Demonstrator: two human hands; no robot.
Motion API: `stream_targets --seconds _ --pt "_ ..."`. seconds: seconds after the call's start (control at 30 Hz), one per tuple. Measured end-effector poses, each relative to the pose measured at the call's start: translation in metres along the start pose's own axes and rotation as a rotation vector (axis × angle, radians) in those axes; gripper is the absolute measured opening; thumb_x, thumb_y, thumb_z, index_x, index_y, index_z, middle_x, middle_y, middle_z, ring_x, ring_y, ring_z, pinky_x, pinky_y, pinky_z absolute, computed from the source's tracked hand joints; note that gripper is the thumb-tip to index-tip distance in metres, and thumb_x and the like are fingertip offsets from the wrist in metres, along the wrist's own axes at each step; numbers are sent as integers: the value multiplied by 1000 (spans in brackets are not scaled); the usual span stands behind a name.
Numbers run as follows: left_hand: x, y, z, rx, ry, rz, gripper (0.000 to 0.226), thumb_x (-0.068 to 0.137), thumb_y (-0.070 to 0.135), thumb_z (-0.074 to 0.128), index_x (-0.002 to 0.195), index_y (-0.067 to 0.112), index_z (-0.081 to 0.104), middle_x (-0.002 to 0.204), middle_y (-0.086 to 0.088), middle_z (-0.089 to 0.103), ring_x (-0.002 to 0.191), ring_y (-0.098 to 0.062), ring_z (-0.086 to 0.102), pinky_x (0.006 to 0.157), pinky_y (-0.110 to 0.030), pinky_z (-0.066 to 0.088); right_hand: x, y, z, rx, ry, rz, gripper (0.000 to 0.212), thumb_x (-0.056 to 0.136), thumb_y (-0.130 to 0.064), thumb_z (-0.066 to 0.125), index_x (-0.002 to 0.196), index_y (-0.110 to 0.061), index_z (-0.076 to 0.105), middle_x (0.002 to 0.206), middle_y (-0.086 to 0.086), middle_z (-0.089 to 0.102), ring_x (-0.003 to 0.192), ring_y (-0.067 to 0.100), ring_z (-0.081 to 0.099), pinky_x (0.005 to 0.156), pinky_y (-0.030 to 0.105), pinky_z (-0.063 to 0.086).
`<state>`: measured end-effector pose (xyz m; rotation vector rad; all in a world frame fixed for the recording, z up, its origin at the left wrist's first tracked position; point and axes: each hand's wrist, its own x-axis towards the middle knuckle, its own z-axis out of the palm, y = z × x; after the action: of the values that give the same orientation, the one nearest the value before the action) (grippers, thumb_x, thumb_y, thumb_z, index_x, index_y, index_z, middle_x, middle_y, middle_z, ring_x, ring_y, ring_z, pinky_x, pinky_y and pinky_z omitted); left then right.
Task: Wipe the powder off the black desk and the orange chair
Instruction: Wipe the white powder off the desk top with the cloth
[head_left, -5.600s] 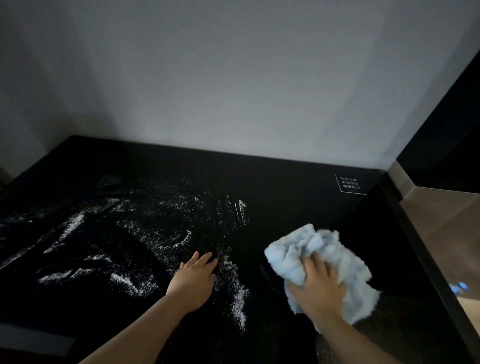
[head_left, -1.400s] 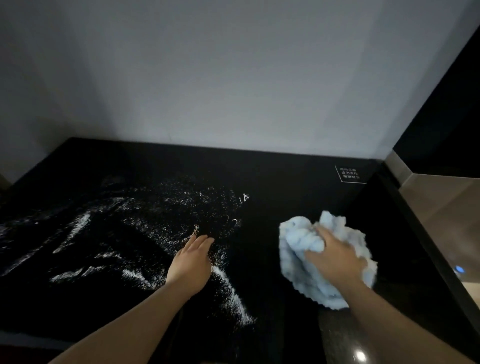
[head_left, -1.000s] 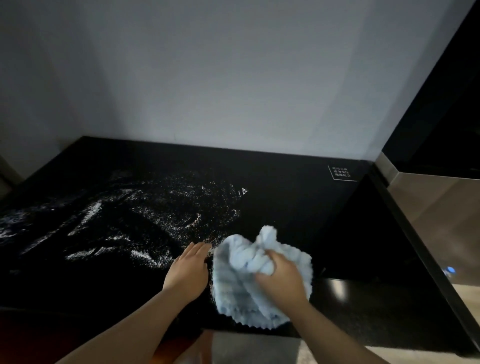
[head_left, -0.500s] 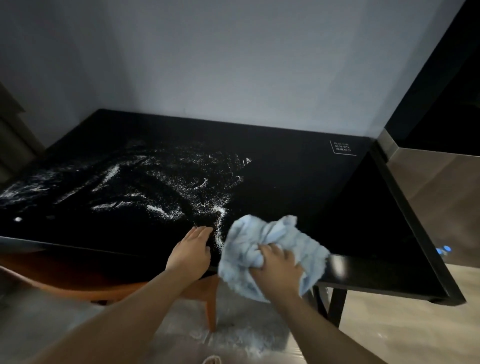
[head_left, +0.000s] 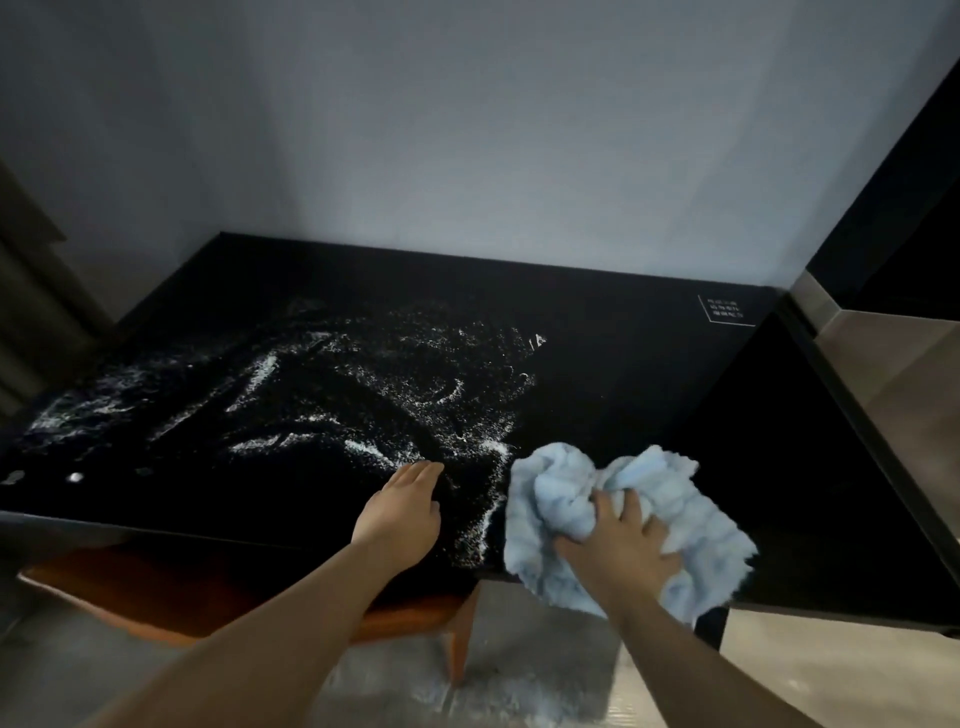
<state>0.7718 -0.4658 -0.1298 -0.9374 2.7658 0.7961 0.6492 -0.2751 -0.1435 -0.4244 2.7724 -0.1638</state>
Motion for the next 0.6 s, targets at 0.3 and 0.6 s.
stream_targets --seconds 0.3,0.6 --pt "41 -16 -8 29 -88 122 54 99 19 34 150 22 17 158 7 14 146 -13 3 117 -31 15 24 -18 -33 707 501 -182 37 79 -20 68 112 -7 54 109 6 61 103 25 60 87 24 45" --pt "72 1 -5 127 -127 152 54 99 23 34 150 23 16 158 7 10 146 -15 -2 118 -38 14 42 -27 -9 157 173 -83 40 79 -60 57 110 -35 55 121 -11 51 119 21 45 90 39 37"
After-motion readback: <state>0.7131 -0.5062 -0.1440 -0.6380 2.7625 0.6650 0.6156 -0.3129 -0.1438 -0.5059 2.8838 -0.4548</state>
